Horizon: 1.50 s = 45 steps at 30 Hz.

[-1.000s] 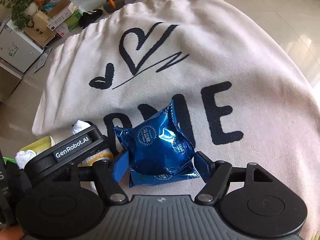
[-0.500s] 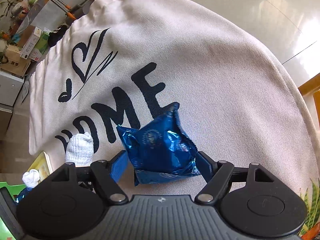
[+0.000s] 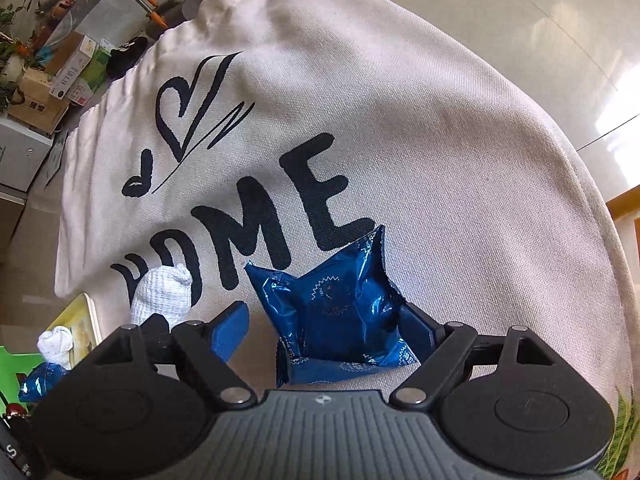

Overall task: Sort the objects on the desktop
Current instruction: 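Close left gripper on white glove while right gripper grasps the blue foil packet, then lift glove and packet and carry both toward the yellow tray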

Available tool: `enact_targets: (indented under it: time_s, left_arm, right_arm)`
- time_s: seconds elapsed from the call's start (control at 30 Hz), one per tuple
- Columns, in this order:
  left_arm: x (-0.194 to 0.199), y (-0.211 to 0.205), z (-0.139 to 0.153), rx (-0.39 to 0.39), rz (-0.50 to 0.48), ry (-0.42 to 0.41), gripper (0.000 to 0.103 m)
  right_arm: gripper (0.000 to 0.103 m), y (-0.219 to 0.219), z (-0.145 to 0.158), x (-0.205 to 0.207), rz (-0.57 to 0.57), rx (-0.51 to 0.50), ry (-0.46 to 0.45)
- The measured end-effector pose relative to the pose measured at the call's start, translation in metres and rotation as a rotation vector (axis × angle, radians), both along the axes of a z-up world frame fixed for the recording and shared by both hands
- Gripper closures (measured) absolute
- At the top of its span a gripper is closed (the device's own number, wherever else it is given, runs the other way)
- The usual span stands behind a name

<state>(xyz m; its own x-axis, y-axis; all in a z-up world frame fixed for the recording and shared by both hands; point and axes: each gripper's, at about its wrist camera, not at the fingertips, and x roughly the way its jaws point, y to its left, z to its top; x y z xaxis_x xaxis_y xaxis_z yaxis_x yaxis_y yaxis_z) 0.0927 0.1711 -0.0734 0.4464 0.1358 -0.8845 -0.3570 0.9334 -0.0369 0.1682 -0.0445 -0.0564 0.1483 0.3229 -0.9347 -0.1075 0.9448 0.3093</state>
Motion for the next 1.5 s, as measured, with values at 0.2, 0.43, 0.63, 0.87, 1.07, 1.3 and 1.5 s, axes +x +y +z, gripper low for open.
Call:
enact_targets:
  time_s: [0.2,0.43,0.63,0.87,1.07,1.3,1.5]
  left_arm:
    - [0.011,-0.006,-0.012,0.014,-0.023,0.008,0.001]
    - [0.024,-0.005,-0.024,0.018,-0.032,0.025,0.001]
    - [0.029,-0.003,-0.037,0.018,-0.023,0.048,0.001]
    - [0.029,-0.004,-0.042,0.034,-0.022,0.049,0.001]
    - [0.025,-0.004,-0.041,0.033,0.004,0.043,0.002]
    - [0.024,-0.005,-0.029,-0.005,0.024,0.011,0.036]
    - [0.02,-0.001,-0.021,-0.047,0.052,0.009,0.038]
  right_arm:
    - [0.02,0.001,-0.003,0.001,0.008,-0.013,0.005]
    - [0.019,0.004,-0.009,0.002,0.018,-0.038,0.013]
    - [0.016,0.008,-0.017,0.004,0.025,-0.073,0.016]
    - [0.015,0.012,-0.025,0.005,0.028,-0.109,0.025]
    - [0.015,0.013,-0.024,0.003,0.036,-0.121,0.006]
    - [0.027,0.015,-0.016,0.001,0.06,-0.085,-0.042]
    - [0.027,0.018,-0.004,0.002,0.066,-0.05,-0.092]
